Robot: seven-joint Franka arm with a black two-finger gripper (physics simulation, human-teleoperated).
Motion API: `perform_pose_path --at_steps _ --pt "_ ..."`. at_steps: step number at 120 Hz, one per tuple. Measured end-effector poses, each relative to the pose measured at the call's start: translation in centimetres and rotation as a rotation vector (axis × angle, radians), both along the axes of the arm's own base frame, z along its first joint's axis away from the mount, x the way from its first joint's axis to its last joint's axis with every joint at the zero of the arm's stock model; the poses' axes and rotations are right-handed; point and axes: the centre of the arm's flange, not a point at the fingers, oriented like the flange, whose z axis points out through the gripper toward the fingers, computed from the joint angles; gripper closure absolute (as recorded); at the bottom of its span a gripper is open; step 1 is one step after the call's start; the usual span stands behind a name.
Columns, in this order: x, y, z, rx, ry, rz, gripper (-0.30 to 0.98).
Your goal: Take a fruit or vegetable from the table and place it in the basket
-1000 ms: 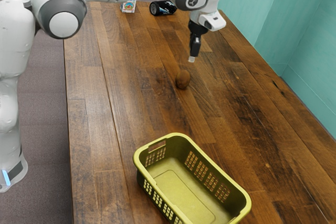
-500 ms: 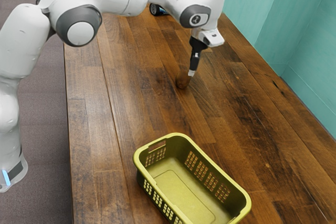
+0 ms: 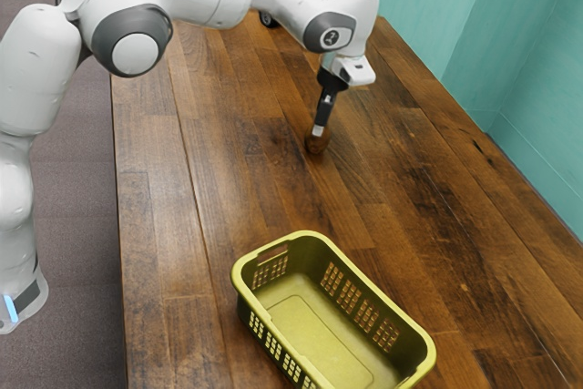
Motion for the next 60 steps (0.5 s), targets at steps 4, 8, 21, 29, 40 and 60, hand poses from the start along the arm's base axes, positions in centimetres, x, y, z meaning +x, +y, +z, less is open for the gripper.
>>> perform_pose_path --at_steps 4,8,21,29,40,60 --pt "0.0 0.2 0.0 0.003 -0.004 -0.001 0.01" --pt "0.1 0.2 -0.1 0.005 -0.005 -0.003 0.01" --pt "0.3 0.2 -0.5 0.007 -0.008 -0.012 0.01" --pt "0.4 0.3 -0.7 0.009 -0.010 -0.016 0.01" --pt "0.4 0.4 -0.8 0.011 -0.013 -0.019 0.01" --pt "0.6 0.4 -1.6 0.009 -0.008 -0.027 0.01"
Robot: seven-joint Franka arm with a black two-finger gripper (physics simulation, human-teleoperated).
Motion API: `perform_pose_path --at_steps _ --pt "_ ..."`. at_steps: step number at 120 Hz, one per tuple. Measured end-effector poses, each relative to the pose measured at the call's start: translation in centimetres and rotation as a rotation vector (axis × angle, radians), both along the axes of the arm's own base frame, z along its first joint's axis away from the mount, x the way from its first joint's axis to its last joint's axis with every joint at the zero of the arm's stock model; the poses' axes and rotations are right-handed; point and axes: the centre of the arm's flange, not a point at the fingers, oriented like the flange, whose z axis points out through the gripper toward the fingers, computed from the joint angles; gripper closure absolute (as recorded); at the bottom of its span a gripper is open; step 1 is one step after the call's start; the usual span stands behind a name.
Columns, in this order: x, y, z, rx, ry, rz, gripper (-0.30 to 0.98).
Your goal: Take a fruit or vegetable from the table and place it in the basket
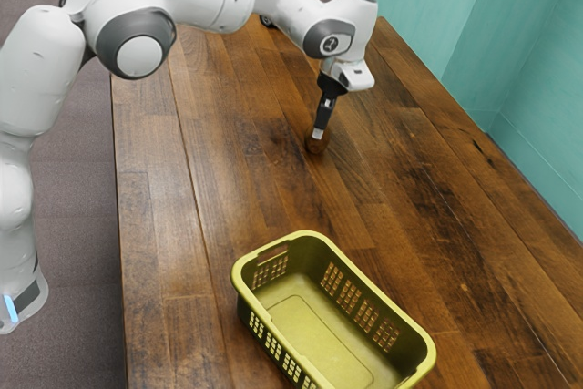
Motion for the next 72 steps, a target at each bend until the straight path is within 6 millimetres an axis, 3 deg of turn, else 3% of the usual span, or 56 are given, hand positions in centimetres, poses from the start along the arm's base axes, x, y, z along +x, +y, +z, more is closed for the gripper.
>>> perform_pose_path --at_steps 72 --pt "0.4 1.0 -3.4 -0.014 0.038 0.001 0.00"
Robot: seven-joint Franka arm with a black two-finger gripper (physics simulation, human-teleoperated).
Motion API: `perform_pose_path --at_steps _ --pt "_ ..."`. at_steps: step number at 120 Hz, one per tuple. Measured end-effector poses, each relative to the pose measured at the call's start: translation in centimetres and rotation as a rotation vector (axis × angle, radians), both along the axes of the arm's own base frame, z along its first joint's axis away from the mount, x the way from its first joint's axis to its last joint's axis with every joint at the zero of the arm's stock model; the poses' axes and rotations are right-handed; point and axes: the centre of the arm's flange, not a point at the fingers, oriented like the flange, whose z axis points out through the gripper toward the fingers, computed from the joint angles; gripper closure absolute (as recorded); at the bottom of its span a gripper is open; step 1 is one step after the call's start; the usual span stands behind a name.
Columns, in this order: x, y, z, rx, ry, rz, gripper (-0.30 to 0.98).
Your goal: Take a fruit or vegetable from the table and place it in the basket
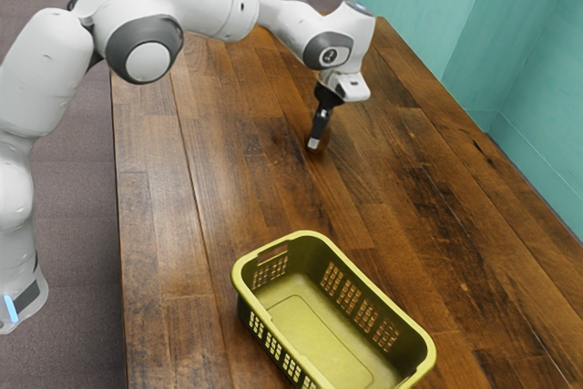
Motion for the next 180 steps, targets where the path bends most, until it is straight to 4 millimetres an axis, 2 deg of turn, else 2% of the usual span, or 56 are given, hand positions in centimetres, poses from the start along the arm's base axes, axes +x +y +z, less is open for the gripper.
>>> perform_pose_path --at_steps 22,52,71,90,114,136,148,165,180 --pt "0.1 0.0 -0.5 -0.005 0.006 -0.001 0.02" --pt "0.1 -0.1 -0.4 -0.015 0.004 0.016 0.24" --pt "0.1 -0.2 0.1 -0.016 -0.005 0.037 0.32" --pt "-0.3 -0.5 2.3 -0.013 -0.019 0.057 0.37" --pt "-2.2 -1.8 7.9 -0.012 -0.043 0.070 0.37" --pt "-3.1 -7.0 11.4 -0.013 -0.031 0.009 0.36" --pt "-3.6 -10.2 12.4 -0.017 -0.016 -0.030 0.36" --pt "-4.6 -17.4 14.4 -0.014 -0.009 -0.129 0.36" --pt "-5.5 -22.5 14.7 -0.017 0.008 -0.192 0.36"
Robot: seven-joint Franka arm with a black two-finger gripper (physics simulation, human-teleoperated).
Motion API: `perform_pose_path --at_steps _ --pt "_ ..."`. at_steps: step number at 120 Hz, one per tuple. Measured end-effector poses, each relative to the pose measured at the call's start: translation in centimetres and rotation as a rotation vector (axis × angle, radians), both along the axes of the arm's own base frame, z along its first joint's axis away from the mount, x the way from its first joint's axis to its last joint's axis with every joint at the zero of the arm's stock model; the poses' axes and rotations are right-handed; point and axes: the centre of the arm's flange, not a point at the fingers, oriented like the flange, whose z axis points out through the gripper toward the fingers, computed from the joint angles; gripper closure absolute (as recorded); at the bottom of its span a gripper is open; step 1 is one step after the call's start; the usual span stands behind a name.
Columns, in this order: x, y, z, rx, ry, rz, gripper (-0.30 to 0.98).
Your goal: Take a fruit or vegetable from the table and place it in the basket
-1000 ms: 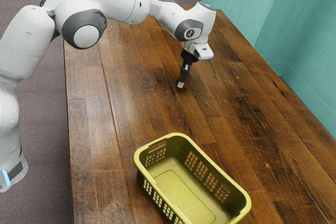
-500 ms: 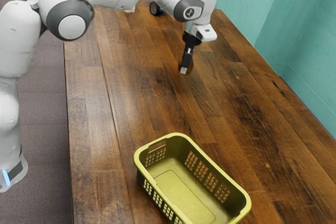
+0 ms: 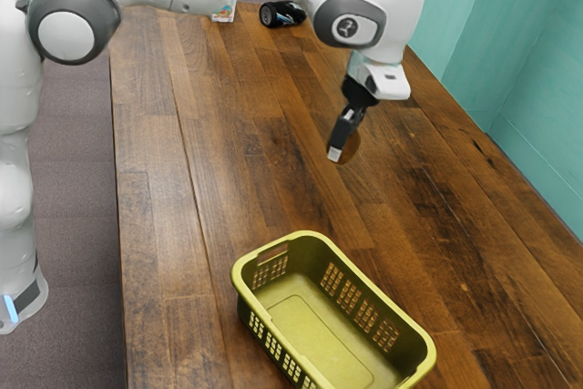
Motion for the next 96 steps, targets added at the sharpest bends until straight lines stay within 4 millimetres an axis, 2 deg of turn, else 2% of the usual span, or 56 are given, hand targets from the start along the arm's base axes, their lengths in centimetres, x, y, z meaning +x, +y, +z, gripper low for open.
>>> perform_pose_path --at_steps 30,62,79,96 --pt "-2.0 -9.6 -0.5 -0.012 0.025 -0.114 0.36" --pt "-4.5 -17.7 -2.2 -0.024 0.040 -0.200 0.36" --pt "-5.7 -21.8 -3.7 -0.031 0.042 -0.240 0.36" --pt "-6.0 -24.1 -4.2 -0.047 0.022 -0.248 0.37"
